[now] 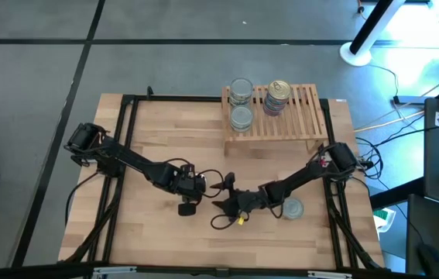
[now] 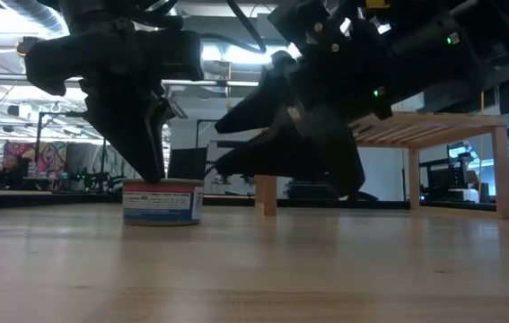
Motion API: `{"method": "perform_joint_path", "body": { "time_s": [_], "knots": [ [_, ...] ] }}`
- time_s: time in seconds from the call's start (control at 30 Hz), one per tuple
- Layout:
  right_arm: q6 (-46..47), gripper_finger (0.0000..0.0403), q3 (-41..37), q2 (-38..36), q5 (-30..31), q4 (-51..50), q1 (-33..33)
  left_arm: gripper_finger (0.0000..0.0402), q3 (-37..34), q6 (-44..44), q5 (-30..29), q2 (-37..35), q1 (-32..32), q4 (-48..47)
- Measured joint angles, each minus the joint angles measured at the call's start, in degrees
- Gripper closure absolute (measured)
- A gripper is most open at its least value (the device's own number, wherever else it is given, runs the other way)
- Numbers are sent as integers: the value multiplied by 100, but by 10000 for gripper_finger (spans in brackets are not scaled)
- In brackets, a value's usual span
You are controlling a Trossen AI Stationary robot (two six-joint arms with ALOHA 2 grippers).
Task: Stack canned seafood by type on shelf
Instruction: Put the blue pink tuna can on the shelf
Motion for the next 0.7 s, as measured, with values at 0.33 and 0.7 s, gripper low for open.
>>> {"method": "perform_joint_path", "body": {
  "time_s": [0.33,0.7],
  "knots": [
    [-1257,81,712,883,115,248,2,348,0,52,-6,0,0,-75],
    [-1362,81,1314,1193,1213,-131,7,352,29,312,-87,299,-46,-24]
  ]
}}
